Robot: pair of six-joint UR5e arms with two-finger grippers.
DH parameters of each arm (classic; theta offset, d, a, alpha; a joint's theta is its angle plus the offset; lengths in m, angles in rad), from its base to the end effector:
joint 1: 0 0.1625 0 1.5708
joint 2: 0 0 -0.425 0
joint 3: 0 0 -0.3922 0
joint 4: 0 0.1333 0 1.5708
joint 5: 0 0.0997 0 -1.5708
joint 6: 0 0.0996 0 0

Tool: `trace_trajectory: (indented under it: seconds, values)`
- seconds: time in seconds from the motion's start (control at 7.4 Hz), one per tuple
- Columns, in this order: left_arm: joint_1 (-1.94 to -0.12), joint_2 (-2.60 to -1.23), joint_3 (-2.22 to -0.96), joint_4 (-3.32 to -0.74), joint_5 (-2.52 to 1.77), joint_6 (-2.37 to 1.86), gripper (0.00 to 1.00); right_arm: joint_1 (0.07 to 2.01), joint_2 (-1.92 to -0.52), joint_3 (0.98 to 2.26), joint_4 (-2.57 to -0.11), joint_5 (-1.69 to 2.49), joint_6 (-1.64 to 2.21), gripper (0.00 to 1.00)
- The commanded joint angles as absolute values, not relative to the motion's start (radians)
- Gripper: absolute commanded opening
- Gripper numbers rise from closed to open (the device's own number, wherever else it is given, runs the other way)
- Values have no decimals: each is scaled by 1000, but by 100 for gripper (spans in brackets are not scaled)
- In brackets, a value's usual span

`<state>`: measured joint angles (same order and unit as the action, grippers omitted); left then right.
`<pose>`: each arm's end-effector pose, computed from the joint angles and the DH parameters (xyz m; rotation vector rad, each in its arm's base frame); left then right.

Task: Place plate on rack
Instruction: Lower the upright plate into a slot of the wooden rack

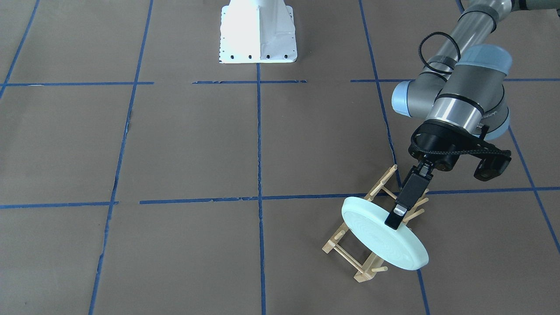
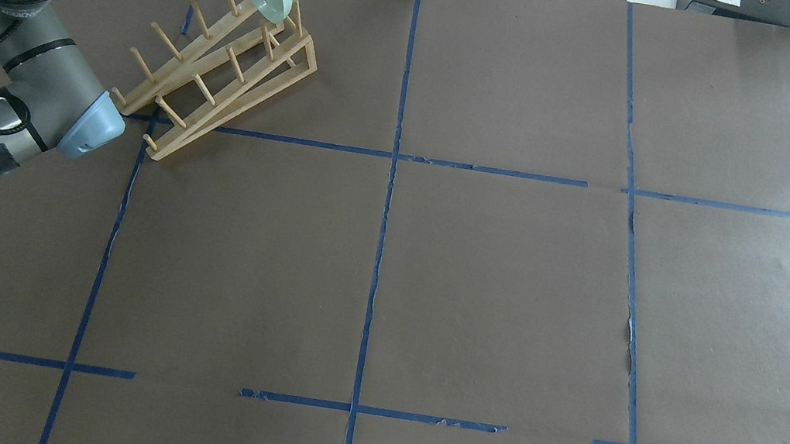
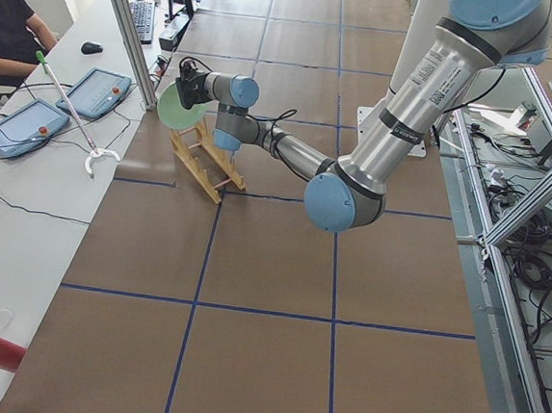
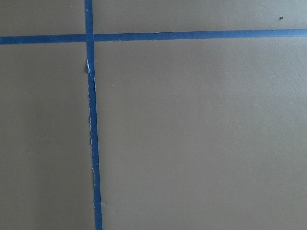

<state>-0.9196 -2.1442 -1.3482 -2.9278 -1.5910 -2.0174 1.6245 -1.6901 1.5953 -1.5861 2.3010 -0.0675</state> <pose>0.3101 -0.6235 0.2724 0.4090 1.7650 -0.9825 0.0899 -0.4266 0.7063 -0.0608 -0.7345 0.0270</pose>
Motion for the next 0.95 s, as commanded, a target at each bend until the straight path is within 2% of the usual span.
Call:
trace_trajectory:
  seconds: [0.0,0.54,0.68,0.81]
  values:
    - [-899,-2143,-1326,-2928,-1583,-2017,0,1624,-1690,1595,-1586,2301,-67,100]
    - [-884,-2143,-1307,-2928,-1582,-1971,0,1624,-1689,1595,-1586,2301,-67,100]
    - [-881,-2144,-1301,-2930,-1571,-1971,6,1624,-1690,1595,-1586,2301,-67,100]
    - [-877,-2143,-1301,-2930,-1571,-1971,16,1624,-1690,1595,-1586,2301,-67,100]
